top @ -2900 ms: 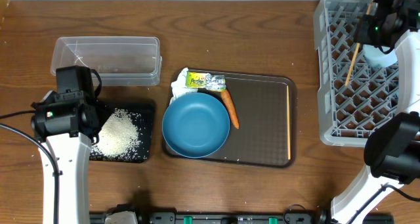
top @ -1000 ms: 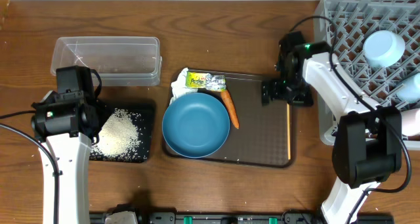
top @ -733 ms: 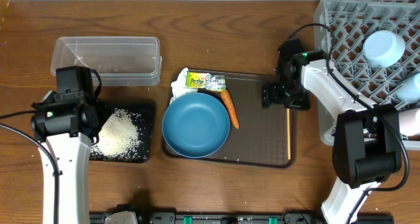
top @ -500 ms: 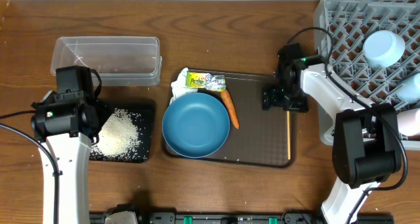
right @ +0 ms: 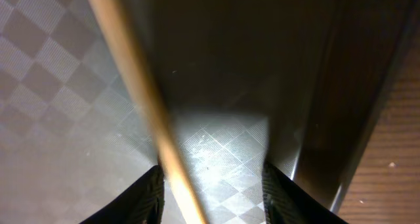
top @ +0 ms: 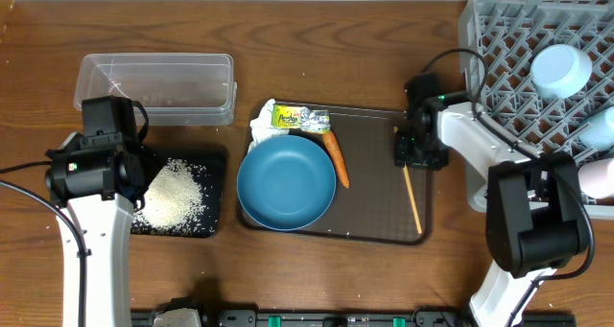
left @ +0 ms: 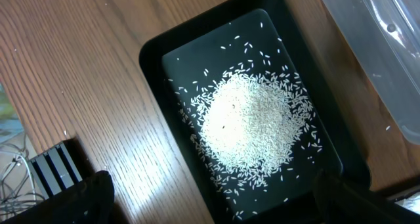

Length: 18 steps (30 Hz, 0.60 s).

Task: Sort waste into correct bins and load items into the dishwasher rack
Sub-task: 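Close the right gripper on the second chopstick, then carry the second chopstick right and drop it in the rack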

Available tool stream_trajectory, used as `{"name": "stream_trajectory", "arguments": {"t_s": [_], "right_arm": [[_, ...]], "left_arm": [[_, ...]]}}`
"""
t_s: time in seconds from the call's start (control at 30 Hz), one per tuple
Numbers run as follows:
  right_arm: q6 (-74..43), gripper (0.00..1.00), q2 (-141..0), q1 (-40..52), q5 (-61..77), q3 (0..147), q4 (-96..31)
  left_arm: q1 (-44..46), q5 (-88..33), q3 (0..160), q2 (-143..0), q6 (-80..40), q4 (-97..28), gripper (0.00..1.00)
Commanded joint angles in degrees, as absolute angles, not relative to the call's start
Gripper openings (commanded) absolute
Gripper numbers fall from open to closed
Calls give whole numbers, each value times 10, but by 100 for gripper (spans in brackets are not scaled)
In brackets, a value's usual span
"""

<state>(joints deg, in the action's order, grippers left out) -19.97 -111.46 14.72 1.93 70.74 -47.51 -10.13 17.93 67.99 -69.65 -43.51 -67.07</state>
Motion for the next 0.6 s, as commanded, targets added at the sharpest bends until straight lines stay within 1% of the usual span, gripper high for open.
{"name": "stream_trajectory", "arguments": {"t_s": [0.0, 0.07, 0.17, 0.27, 0.33, 0.47, 0.57], "right_arm": [[-223, 44, -1119, 180, -3, 683, -465], [-226, 38, -1120, 192, -2, 682, -458], [-227, 19, -1120, 204, 1, 682, -456], [-227, 8, -1120, 213, 11, 682, -455], [-227, 2, -1120, 212, 22, 685, -456], [-227, 1, -1120, 201, 46, 706, -466], [-213, 1, -1119, 183, 48, 756, -502]], "left_arm": [[-105, 181, 686, -697, -438, -672, 99], [-105, 181, 686, -697, -438, -672, 99], [-105, 181, 686, -697, -438, -672, 99], [-105, 181, 686, -697, -438, -672, 99], [-105, 181, 686, -697, -438, -672, 99], [-105, 181, 686, -697, -438, -672, 99], [-105, 181, 686, -697, -438, -672, 99]]}}
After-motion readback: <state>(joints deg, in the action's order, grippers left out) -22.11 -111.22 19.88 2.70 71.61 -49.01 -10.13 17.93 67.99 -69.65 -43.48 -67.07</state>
